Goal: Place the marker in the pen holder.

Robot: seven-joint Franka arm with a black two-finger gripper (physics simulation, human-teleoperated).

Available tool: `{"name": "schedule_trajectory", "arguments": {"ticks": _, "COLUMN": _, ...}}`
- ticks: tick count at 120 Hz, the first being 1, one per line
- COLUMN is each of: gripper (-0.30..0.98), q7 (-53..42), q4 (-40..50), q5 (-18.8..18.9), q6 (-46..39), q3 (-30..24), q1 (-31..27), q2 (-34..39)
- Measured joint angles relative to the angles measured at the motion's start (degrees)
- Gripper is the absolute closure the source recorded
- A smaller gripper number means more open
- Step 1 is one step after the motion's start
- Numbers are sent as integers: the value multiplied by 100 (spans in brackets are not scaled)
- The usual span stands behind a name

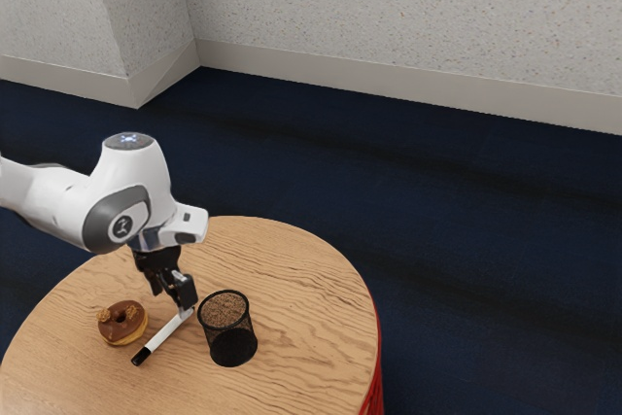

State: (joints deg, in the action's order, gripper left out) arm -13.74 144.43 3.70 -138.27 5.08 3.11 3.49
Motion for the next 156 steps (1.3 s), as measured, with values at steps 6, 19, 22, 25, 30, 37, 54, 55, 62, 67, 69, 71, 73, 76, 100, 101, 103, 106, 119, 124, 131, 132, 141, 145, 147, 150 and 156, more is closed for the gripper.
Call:
{"name": "schedule_trajectory", "arguments": {"ticks": 6, "gripper": 13, "q7": -20, "q4": 1, "q5": -4, "q6": -47, "q3": 27, "q1": -11, "q2": -82}}
{"name": "schedule_trajectory", "arguments": {"ticks": 19, "gripper": 20, "q7": -55, "q4": -16, "q5": -12, "q6": -146, "q3": 83, "q1": -35, "q2": -260}}
{"name": "schedule_trajectory", "arguments": {"ticks": 22, "gripper": 21, "q7": -61, "q4": -23, "q5": -15, "q6": -165, "q3": 89, "q1": -46, "q2": -287}}
{"name": "schedule_trajectory", "arguments": {"ticks": 25, "gripper": 21, "q7": -67, "q4": -31, "q5": -19, "q6": -181, "q3": 93, "q1": -60, "q2": -316}}
{"name": "schedule_trajectory", "arguments": {"ticks": 30, "gripper": 23, "q7": -72, "q4": -53, "q5": -25, "q6": -205, "q3": 96, "q1": -84, "q2": -385}}
{"name": "schedule_trajectory", "arguments": {"ticks": 37, "gripper": 24, "q7": -70, "q4": -70, "q5": -32, "q6": -249, "q3": 93, "q1": -124, "q2": -455}}
{"name": "schedule_trajectory", "arguments": {"ticks": 54, "gripper": 25, "q7": -28, "q4": -99, "q5": -41, "q6": -317, "q3": 91, "q1": -148, "q2": -557}}
{"name": "schedule_trajectory", "arguments": {"ticks": 55, "gripper": 25, "q7": -25, "q4": -101, "q5": -41, "q6": -320, "q3": 91, "q1": -144, "q2": -569}}
{"name": "schedule_trajectory", "arguments": {"ticks": 62, "gripper": 25, "q7": -10, "q4": -134, "q5": -43, "q6": -343, "q3": 90, "q1": -102, "q2": -642}}
{"name": "schedule_trajectory", "arguments": {"ticks": 67, "gripper": 26, "q7": 1, "q4": -173, "q5": -43, "q6": -359, "q3": 90, "q1": -60, "q2": -701}}
{"name": "schedule_trajectory", "arguments": {"ticks": 69, "gripper": 26, "q7": 4, "q4": -189, "q5": -43, "q6": -364, "q3": 90, "q1": -44, "q2": -723}}
{"name": "schedule_trajectory", "arguments": {"ticks": 71, "gripper": 26, "q7": 8, "q4": -202, "q5": -44, "q6": -368, "q3": 90, "q1": -30, "q2": -740}}
{"name": "schedule_trajectory", "arguments": {"ticks": 73, "gripper": 26, "q7": 12, "q4": -211, "q5": -44, "q6": -372, "q3": 90, "q1": -18, "q2": -758}}
{"name": "schedule_trajectory", "arguments": {"ticks": 76, "gripper": 26, "q7": 17, "q4": -221, "q5": -44, "q6": -379, "q3": 90, "q1": -7, "q2": -784}}
{"name": "schedule_trajectory", "arguments": {"ticks": 100, "gripper": 30, "q7": 50, "q4": -229, "q5": -45, "q6": -416, "q3": 99, "q1": -23, "q2": -835}}
{"name": "schedule_trajectory", "arguments": {"ticks": 101, "gripper": 30, "q7": 51, "q4": -229, "q5": -45, "q6": -417, "q3": 99, "q1": -23, "q2": -836}}
{"name": "schedule_trajectory", "arguments": {"ticks": 103, "gripper": 31, "q7": 53, "q4": -229, "q5": -45, "q6": -418, "q3": 99, "q1": -23, "q2": -839}}
{"name": "schedule_trajectory", "arguments": {"ticks": 106, "gripper": 31, "q7": 56, "q4": -229, "q5": -45, "q6": -420, "q3": 99, "q1": -22, "q2": -841}}
{"name": "schedule_trajectory", "arguments": {"ticks": 119, "gripper": 34, "q7": 68, "q4": -229, "q5": -45, "q6": -428, "q3": 123, "q1": -15, "q2": -875}}
{"name": "schedule_trajectory", "arguments": {"ticks": 124, "gripper": 35, "q7": 72, "q4": -229, "q5": -45, "q6": -435, "q3": 134, "q1": -22, "q2": -902}}
{"name": "schedule_trajectory", "arguments": {"ticks": 131, "gripper": 38, "q7": 78, "q4": -229, "q5": -45, "q6": -442, "q3": 140, "q1": -25, "q2": -912}}
{"name": "schedule_trajectory", "arguments": {"ticks": 132, "gripper": 38, "q7": 78, "q4": -229, "q5": -45, "q6": -443, "q3": 140, "q1": -25, "q2": -912}}
{"name": "schedule_trajectory", "arguments": {"ticks": 141, "gripper": 44, "q7": 84, "q4": -229, "q5": -46, "q6": -449, "q3": 142, "q1": -22, "q2": -915}}
{"name": "schedule_trajectory", "arguments": {"ticks": 145, "gripper": 47, "q7": 86, "q4": -229, "q5": -46, "q6": -452, "q3": 142, "q1": -21, "q2": -915}}
{"name": "schedule_trajectory", "arguments": {"ticks": 147, "gripper": 48, "q7": 88, "q4": -229, "q5": -46, "q6": -453, "q3": 143, "q1": -20, "q2": -915}}
{"name": "schedule_trajectory", "arguments": {"ticks": 150, "gripper": 50, "q7": 89, "q4": -229, "q5": -46, "q6": -455, "q3": 143, "q1": -20, "q2": -915}}
{"name": "schedule_trajectory", "arguments": {"ticks": 156, "gripper": 53, "q7": 92, "q4": -229, "q5": -46, "q6": -458, "q3": 143, "q1": -20, "q2": -915}}
